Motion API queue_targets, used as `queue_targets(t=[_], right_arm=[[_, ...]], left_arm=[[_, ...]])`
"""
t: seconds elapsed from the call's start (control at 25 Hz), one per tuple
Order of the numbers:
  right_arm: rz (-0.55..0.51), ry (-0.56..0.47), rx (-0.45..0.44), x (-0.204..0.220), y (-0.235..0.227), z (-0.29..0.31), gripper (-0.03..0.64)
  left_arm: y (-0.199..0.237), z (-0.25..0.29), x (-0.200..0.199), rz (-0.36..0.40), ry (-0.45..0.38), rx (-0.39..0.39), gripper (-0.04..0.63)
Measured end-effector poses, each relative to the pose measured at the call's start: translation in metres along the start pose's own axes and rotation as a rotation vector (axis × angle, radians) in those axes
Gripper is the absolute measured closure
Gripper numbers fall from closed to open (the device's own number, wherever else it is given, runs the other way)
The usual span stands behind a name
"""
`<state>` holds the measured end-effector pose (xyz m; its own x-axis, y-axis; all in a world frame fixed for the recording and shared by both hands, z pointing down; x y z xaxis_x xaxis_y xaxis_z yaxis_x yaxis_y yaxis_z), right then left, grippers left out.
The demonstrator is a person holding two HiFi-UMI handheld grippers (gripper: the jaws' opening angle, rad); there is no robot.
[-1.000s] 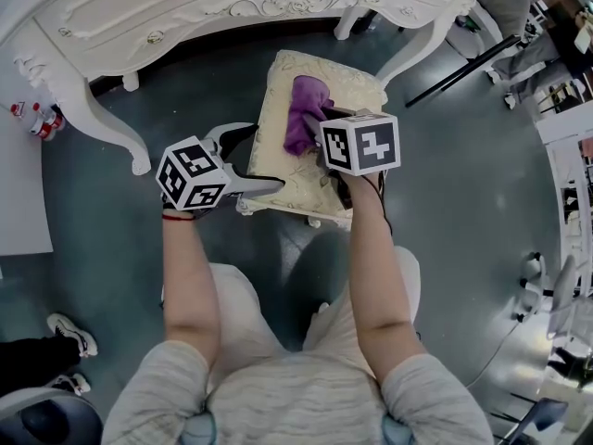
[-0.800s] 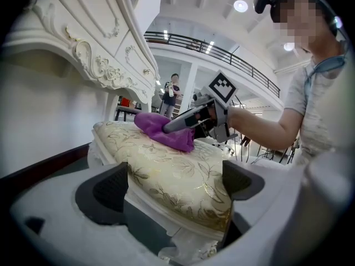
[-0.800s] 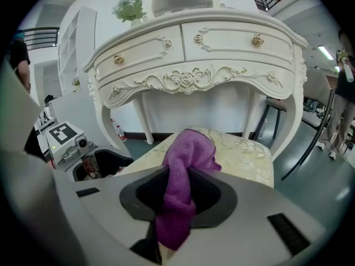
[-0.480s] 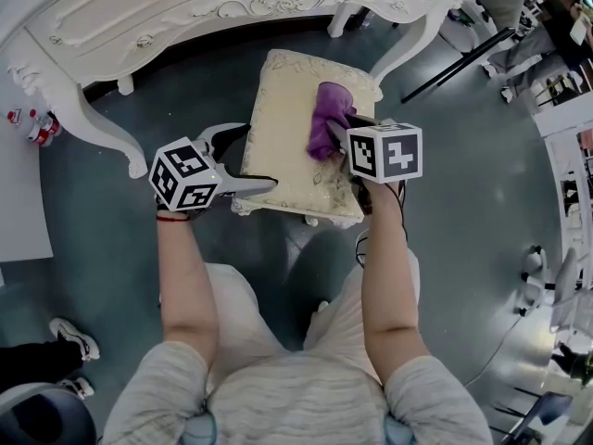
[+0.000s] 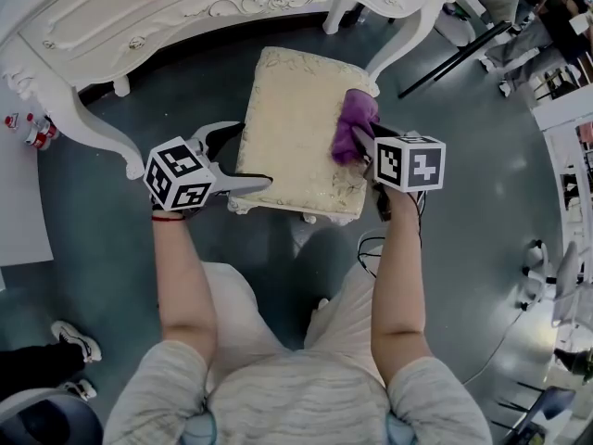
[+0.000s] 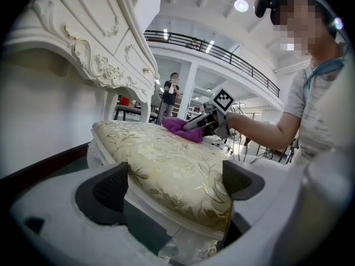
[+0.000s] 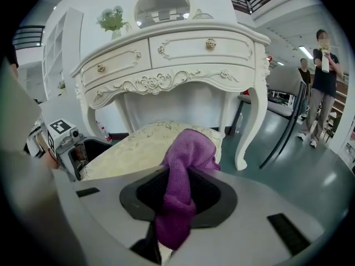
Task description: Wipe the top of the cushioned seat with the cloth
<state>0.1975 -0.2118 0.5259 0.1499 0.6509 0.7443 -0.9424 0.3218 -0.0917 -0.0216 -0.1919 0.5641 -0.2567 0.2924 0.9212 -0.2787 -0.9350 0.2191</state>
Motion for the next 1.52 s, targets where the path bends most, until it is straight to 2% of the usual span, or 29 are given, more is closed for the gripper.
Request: queue_targets(t=[0.4, 0.6, 0.72, 0.84, 1.0, 1.12, 1.52], right_arm=[[-0.023, 0.036, 0.109, 0.022, -0.028, -0.045, 0.522], [-0.003, 0.018, 0.065, 0.026, -0.017, -0.074, 0.522], [0.026, 0.026, 0.027, 0.033, -0.006, -0.084, 0.522], [0.005, 0.076, 0.041, 0.043, 0.004, -0.083, 0.522], [-0.018, 0.14, 0.017, 0.054, 0.022, -0.072, 0.522], [-0.034, 0.169, 0.04, 0.059, 0.026, -0.067, 0.52], [-0.057, 0.15, 0.053, 0.05, 0.045, -0.057, 0.522]], left_arm=[[-0.003, -0.002, -0.003, 0.032, 0.0, 0.009, 0.067], [-0.013, -0.008, -0.009, 0.065, -0.006, 0.051, 0.067], [-0.018, -0.01, -0.008, 0.101, 0.02, 0.064, 0.067], [-0.02, -0.011, -0.003, 0.121, 0.053, 0.067, 0.067], [-0.026, -0.013, 0.0, 0.141, 0.09, 0.082, 0.064], [-0.031, -0.015, 0.002, 0.14, 0.121, 0.092, 0.058], [-0.031, -0.014, 0.01, 0.153, 0.161, 0.072, 0.049]])
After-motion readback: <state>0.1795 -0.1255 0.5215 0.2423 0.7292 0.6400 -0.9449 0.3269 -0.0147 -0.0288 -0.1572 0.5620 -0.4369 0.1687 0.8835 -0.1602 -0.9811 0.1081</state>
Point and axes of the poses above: the fingertips, and each gripper's own axes: z forward along the fingers, y to its left, x out of its underside, the point moved 3 cm from there along -z, backward along the fingers, and after that the axes turned 4 degrees about -x, right-handed, at the moved point
